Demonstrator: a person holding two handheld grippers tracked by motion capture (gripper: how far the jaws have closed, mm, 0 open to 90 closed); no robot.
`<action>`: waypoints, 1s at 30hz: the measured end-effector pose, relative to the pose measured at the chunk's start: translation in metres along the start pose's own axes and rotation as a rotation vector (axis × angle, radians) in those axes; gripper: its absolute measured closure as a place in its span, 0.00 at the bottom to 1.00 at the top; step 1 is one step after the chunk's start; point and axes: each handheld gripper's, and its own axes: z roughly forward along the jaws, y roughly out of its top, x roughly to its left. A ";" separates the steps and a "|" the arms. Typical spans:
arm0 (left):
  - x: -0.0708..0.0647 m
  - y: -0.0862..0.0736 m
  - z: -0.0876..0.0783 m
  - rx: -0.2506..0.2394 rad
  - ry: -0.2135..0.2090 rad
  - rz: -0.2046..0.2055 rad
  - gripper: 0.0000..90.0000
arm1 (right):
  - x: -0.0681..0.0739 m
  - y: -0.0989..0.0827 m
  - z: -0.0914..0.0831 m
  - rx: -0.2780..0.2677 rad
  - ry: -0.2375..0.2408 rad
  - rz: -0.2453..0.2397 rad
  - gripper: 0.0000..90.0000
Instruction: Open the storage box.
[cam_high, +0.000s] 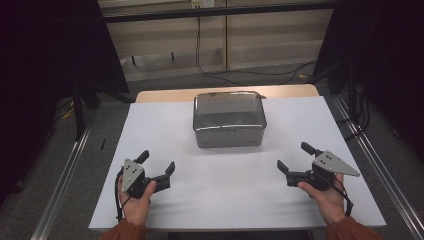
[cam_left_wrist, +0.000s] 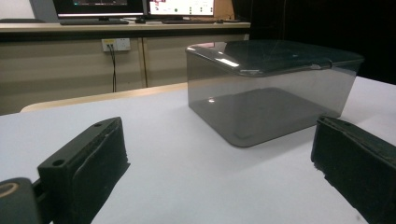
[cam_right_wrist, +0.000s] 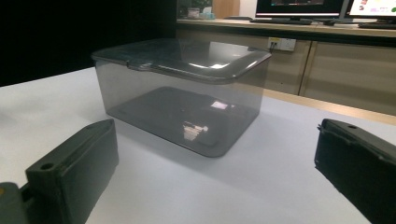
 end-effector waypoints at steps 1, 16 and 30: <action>0.000 0.000 0.000 0.000 0.000 0.000 0.04 | 0.000 0.000 0.000 0.000 0.000 0.000 0.00; -0.003 0.002 -0.001 0.022 0.018 -0.020 0.04 | 0.019 0.010 0.034 0.005 0.056 -0.021 0.00; 0.002 0.000 0.001 0.026 0.018 -0.009 0.04 | 0.032 0.021 0.054 -0.007 0.074 -0.087 0.00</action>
